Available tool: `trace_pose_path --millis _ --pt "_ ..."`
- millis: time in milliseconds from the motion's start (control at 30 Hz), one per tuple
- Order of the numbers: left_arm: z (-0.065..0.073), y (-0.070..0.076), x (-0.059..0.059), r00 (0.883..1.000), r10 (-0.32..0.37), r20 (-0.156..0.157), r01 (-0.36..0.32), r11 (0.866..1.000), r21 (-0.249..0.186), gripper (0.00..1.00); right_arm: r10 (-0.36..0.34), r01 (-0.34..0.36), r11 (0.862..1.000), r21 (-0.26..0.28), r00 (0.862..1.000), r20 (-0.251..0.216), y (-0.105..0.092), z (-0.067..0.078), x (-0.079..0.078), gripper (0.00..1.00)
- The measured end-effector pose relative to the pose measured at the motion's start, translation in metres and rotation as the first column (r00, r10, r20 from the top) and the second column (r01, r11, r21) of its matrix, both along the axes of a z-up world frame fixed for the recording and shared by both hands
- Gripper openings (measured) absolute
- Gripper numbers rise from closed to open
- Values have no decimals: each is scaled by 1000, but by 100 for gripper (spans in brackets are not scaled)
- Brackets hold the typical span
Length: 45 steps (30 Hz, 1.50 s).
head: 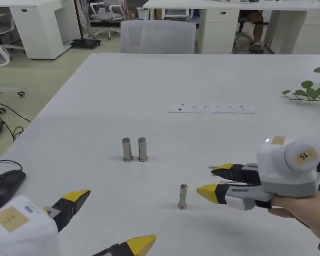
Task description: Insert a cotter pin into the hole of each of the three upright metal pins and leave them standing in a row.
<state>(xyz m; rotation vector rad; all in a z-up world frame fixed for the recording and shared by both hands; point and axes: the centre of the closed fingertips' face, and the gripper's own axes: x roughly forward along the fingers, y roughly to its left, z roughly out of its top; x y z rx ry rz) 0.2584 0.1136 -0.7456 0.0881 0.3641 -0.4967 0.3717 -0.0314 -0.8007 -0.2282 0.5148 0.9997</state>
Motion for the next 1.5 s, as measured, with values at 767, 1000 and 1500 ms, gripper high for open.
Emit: trace_pose_path --millis 767,1000,1500 --pt "-8 -5 5 1000 -9 -21 9 1000 5 77 31 -48 972 -232 996 -78 -38 -38 25 31" --pt "-11 -8 6 999 -22 -27 22 1000 7 77 45 -70 954 -291 995 -93 -43 -45 32 26" --pt "-13 -11 9 999 -35 -33 35 999 -3 78 117 -174 891 -420 980 -159 -54 -58 44 23"
